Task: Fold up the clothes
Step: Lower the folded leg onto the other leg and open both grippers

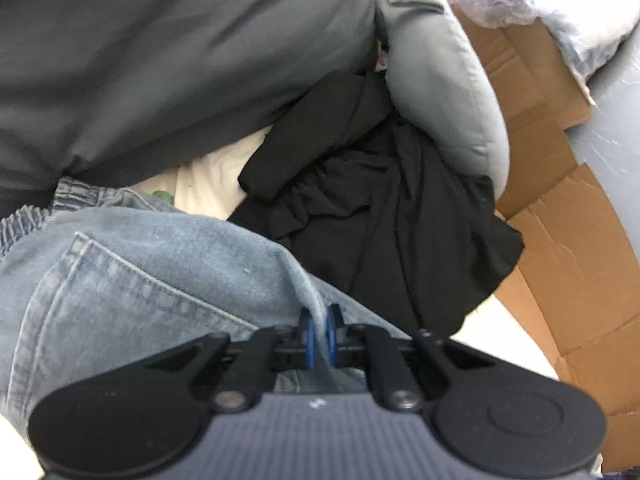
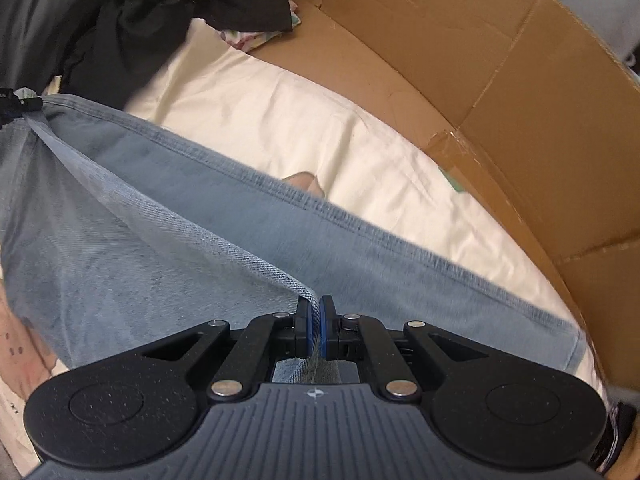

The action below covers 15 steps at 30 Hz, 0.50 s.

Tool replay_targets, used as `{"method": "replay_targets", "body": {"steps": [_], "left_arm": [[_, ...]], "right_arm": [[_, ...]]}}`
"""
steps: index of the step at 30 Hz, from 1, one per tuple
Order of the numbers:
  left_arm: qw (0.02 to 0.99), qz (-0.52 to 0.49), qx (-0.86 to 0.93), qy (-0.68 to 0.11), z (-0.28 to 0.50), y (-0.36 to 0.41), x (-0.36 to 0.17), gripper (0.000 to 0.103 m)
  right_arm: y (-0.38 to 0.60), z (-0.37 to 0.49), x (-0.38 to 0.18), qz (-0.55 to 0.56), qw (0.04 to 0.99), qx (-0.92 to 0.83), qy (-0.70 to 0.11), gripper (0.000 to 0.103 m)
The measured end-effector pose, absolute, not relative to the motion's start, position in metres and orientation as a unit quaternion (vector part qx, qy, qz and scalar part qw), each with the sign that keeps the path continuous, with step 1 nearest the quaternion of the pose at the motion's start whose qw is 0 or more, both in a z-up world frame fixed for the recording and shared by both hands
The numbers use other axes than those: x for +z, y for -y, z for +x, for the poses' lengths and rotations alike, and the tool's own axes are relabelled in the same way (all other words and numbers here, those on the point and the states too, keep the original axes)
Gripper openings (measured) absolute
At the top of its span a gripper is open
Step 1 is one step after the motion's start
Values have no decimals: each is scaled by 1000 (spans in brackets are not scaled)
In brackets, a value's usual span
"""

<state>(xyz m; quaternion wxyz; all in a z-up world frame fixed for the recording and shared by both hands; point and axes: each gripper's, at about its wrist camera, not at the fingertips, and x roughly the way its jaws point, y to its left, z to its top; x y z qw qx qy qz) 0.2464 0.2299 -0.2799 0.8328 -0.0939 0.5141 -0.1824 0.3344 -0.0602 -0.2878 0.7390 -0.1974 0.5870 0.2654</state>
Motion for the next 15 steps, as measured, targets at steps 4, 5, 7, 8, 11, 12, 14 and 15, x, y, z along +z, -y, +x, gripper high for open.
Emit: {"method": "replay_targets", "body": {"steps": [4, 5, 7, 8, 11, 12, 14, 15], "left_arm": [[829, -94, -177, -523, 260, -224, -291, 8], [828, -93, -174, -525, 263, -222, -295, 8], [826, -96, -168, -529, 268, -221, -302, 8], [825, -98, -164, -531, 270, -220, -305, 8], [825, -99, -159, -534, 273, -218, -310, 8], [824, -100, -157, -534, 274, -218, -311, 8], [825, -106, -155, -534, 274, -218, -310, 8], [825, -109, -155, -533, 274, -219, -309, 8]], "right_arm": [[54, 356, -308, -202, 730, 265, -597, 2], [52, 360, -314, -204, 728, 265, -599, 2], [49, 368, -325, -207, 724, 265, -602, 1], [48, 372, -330, -208, 723, 265, -603, 2], [44, 380, -341, -210, 720, 267, -605, 2], [44, 382, -344, -211, 719, 267, -606, 1], [42, 385, -347, -215, 716, 268, -608, 2], [41, 386, -349, -217, 715, 268, -609, 1]]}}
